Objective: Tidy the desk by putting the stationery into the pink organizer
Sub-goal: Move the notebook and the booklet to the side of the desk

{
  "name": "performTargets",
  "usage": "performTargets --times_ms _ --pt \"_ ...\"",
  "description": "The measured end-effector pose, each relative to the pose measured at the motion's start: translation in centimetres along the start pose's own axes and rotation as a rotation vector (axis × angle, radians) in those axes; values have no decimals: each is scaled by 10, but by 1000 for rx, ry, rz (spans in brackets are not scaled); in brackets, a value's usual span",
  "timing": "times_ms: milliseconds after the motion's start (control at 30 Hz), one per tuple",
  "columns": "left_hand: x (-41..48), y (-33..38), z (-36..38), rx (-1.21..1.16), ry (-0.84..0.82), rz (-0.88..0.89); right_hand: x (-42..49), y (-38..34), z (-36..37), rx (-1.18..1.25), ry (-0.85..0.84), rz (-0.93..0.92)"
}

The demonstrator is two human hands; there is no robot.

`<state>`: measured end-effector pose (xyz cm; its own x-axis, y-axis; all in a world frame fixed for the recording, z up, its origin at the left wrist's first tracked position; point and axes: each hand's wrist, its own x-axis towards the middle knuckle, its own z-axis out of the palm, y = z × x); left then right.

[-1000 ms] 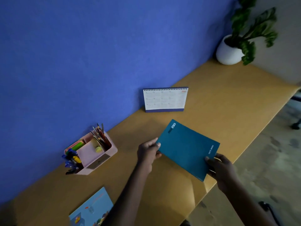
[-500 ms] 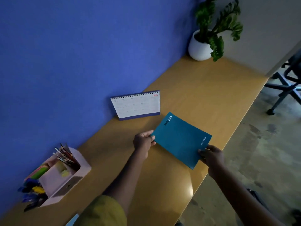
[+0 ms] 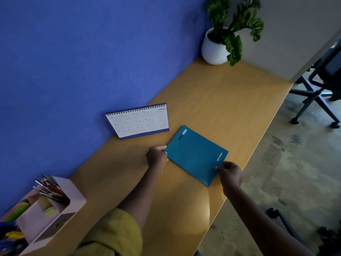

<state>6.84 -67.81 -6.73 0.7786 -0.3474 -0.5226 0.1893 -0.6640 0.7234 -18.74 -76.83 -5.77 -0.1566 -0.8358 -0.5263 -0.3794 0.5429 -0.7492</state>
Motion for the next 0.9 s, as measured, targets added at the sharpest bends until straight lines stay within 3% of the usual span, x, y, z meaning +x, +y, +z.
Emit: performTargets --times_ms 367,533,733,900 --pt "-1 15 3 415 40 166 0 2 7 -125 55 -64" --pt "-14 15 -6 511 22 139 -2 9 6 -184 19 -110" --pt "-71 0 -43 258 3 88 -47 17 3 -272 -35 -266" --pt "-123 -30 -82 24 4 40 -111 37 21 -317 -241 -435"
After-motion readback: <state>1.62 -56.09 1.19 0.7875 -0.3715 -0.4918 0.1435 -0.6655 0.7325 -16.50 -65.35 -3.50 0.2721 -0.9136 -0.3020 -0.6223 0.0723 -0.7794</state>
